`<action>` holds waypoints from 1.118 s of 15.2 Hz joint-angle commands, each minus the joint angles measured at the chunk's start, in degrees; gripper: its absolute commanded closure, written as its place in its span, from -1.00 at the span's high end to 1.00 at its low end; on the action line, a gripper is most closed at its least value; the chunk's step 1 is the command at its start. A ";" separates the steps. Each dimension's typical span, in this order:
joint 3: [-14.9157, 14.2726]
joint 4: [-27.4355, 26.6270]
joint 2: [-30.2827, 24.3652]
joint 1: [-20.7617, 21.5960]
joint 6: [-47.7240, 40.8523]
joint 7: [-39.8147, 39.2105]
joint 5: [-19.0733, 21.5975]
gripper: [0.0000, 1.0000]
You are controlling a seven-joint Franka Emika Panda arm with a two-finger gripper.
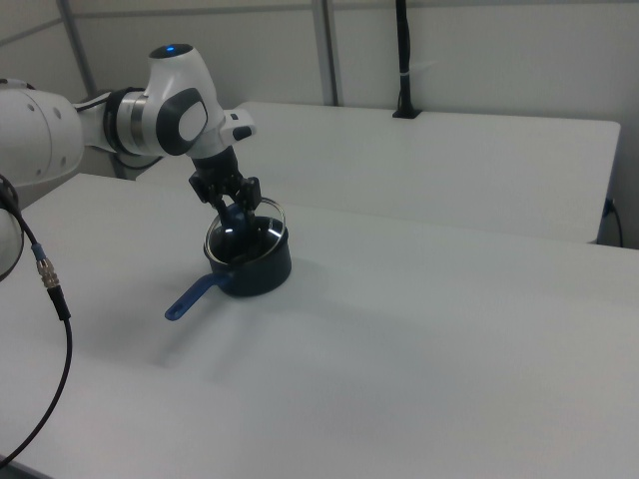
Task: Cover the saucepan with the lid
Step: 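Lower the lid onto the saucepan rim and open the gripper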
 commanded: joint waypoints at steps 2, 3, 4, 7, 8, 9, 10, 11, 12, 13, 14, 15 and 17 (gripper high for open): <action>-0.50 -1.65 -0.45 0.85 -0.07 1.15 -0.26 0.91; -0.50 -1.74 -0.45 0.85 -0.07 1.15 -0.17 1.00; -0.50 -1.74 -0.45 0.85 -0.07 1.15 -0.17 1.00; -0.50 -1.13 -1.06 0.67 -0.77 1.15 -0.17 1.00; -0.59 -1.13 -1.58 0.67 -1.64 1.15 -0.17 1.00; -0.68 -1.13 -2.02 0.58 -2.52 1.15 -0.17 1.00; -0.77 -1.13 -2.29 0.58 -3.05 1.15 -0.17 1.00; -0.68 -1.13 -2.29 0.50 -3.06 1.24 -0.17 1.00; -0.68 -1.13 -2.12 0.50 -2.71 1.24 -0.17 1.00; -0.68 -1.13 -1.94 0.50 -2.53 1.24 -0.17 1.00; -0.68 -1.13 -1.77 0.41 -2.27 1.33 0.09 1.00; -0.68 -1.13 -1.59 0.32 -2.09 1.33 0.18 1.00; -0.68 -1.13 -0.80 0.41 0.09 2.20 0.27 0.99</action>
